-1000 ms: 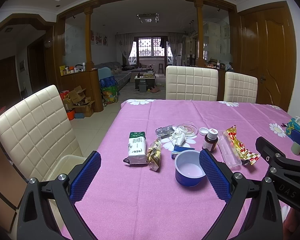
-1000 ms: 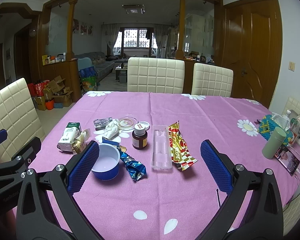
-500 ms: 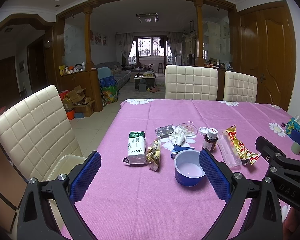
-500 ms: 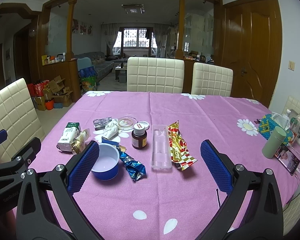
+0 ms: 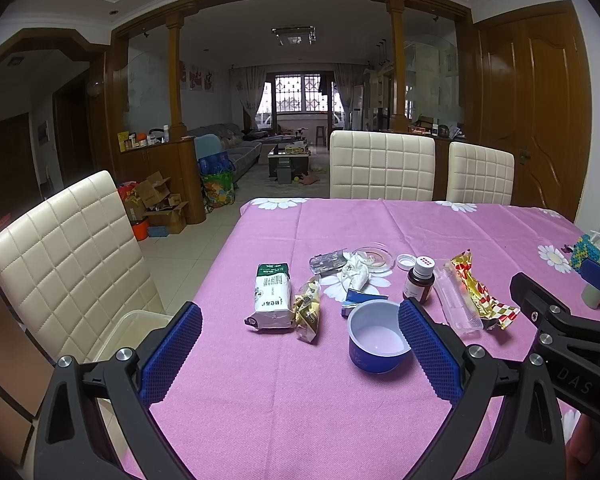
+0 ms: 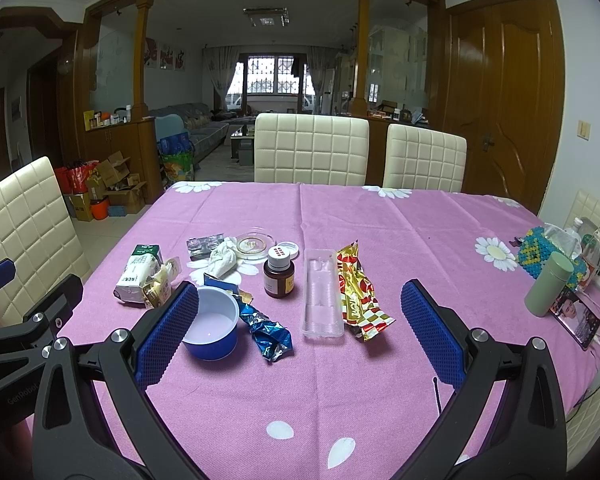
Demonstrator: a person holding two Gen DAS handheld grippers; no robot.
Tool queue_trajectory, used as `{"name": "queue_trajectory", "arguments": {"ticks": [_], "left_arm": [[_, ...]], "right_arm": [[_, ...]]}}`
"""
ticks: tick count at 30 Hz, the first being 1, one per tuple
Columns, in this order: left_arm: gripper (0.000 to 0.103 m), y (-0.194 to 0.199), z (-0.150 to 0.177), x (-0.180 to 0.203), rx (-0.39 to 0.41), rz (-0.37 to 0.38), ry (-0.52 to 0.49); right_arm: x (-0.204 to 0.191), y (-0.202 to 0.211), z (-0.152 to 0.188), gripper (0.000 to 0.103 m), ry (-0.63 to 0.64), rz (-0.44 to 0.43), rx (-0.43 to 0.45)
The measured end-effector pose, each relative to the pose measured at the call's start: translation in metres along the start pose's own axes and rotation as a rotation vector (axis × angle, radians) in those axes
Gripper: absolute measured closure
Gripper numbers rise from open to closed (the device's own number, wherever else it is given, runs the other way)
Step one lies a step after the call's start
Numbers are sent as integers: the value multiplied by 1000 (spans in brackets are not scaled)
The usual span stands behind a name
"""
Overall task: Collect trash
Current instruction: 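Grasp the blue cup with the left tool while the right tool grasps the red-gold wrapper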
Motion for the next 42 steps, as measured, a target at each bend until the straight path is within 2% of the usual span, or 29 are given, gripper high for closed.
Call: {"name": "queue_trajectory", "arguments": {"ticks": [6,13,19,28,35,42], "left_arm": [[7,-5,3,2,-8,-8,-1],[7,-35,20,5,-93,-19,4],[7,-69,42,12,-188,31,0],[7,-120,61,50,-301,100,-20],[7,-145,71,78,-353,104,-75],[7,-167,80,83,-413,85,-80]], "right_arm": [[1,-1,2,3,-5,-1,-11],[7,-31,20,3,-2,9,-75],[19,-66,45,3,12,41,-157],[42,-120,68,5,-2,55,-272],[65,-154,70,11,-24,76,-317],[90,-185,76,25,-76,88,-374]]}}
Point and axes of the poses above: each gripper's, at about its wrist camera, not at the fingertips, and y roughly against the way its jaws point, x to its right, z to its underside, the point moved 7 cm from there along -y, roughly the way its jaws point, and after that the axes turned 3 degrees about z, right-handed, at the moved point
